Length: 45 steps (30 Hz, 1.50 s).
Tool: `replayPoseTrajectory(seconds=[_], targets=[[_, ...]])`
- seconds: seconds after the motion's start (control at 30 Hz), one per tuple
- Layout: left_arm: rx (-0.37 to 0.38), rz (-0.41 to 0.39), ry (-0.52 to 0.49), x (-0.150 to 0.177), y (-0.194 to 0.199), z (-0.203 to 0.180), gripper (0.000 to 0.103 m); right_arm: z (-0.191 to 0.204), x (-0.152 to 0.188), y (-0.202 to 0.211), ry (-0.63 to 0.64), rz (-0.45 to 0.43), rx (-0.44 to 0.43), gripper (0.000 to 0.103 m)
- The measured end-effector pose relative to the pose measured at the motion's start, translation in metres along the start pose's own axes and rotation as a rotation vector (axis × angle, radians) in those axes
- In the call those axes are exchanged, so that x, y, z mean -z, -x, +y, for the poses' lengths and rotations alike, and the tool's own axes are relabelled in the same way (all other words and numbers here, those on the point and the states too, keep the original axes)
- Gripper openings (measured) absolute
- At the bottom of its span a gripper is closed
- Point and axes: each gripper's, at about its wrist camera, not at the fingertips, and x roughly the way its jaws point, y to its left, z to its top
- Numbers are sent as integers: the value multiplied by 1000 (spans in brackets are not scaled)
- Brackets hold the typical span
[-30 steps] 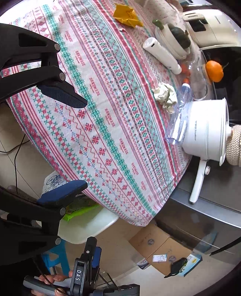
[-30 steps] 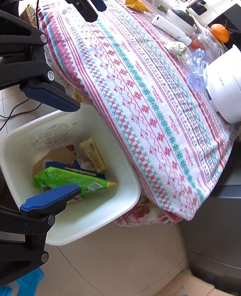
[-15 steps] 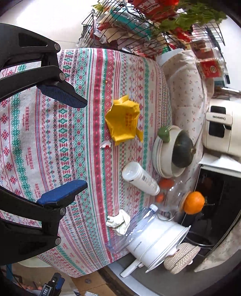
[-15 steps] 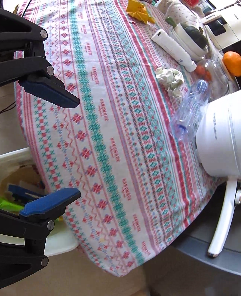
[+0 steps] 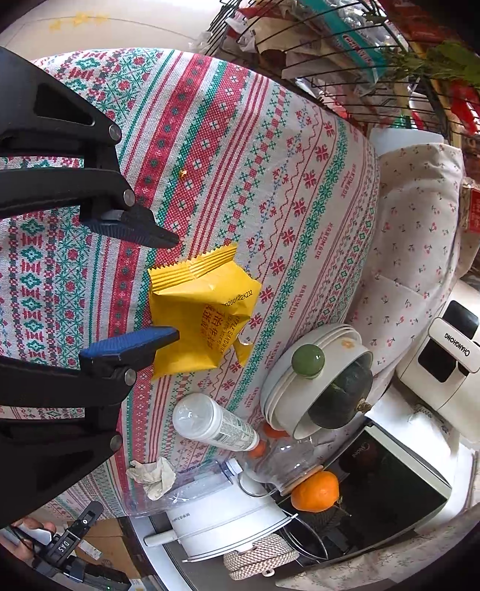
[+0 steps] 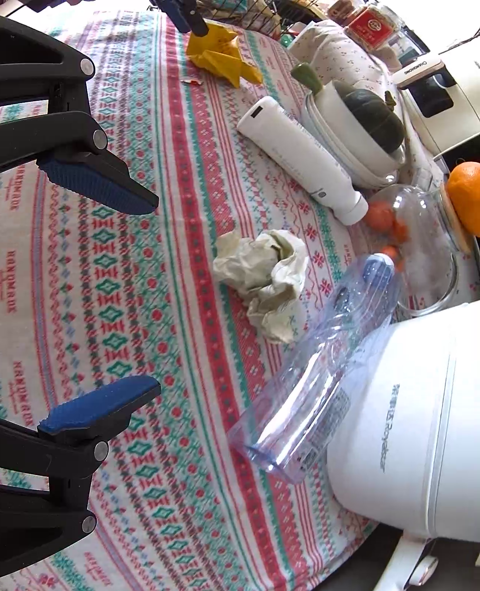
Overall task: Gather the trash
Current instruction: 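Grasp the yellow wrapper with the left gripper while the right gripper grasps the crumpled paper, then carry the yellow wrapper and crumpled paper over the bin with both grippers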
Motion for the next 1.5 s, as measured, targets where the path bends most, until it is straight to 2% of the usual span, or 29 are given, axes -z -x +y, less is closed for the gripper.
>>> replayPoseTrajectory(seconds=[0.03, 0.13, 0.3, 0.43, 0.57, 0.6, 0.67, 0.7, 0.73, 0.77, 0.93, 1.17, 1.33, 1.5], targets=[[2, 1, 4, -1, -3, 1, 28, 3, -5, -5, 0, -3, 6, 77], [-8, -1, -5, -3, -10, 2, 15, 5, -18, -19, -10, -19, 26, 77], [-20, -30, -41, -2, -8, -1, 9, 0, -33, -39, -67, -30, 6, 77], [-28, -41, -56, 1, -1, -4, 8, -7, -42, -56, -142, -9, -57, 77], [-37, -52, -91, 5, 7, -10, 8, -14, -45, -71, -204, -2, -85, 77], [-43, -55, -103, 6, 9, -12, 8, -13, -46, -71, -202, -23, -83, 77], [-53, -62, -125, 8, 13, -16, 8, -12, -47, -73, -196, -21, -102, 61], [-58, -64, -134, 9, 14, -17, 8, -12, -47, -73, -191, -18, -131, 43], [-61, -64, -139, 10, 16, -19, 8, -13, -47, -72, -196, -7, -167, 33], [-64, -63, -141, 10, 18, -20, 8, -12, -46, -70, -194, -4, -167, 31], [-74, -61, -154, 13, 36, -31, 7, -4, -36, -46, -113, -17, -165, 28], [-24, -92, -203, 23, 83, -70, 7, -15, -16, 16, -75, -57, -170, 28], [12, -110, -302, 50, 116, -112, 7, -31, 5, 69, -55, -86, -162, 28], [61, -103, -393, 90, 141, -152, 7, -47, 34, 115, -39, -116, -157, 28]])
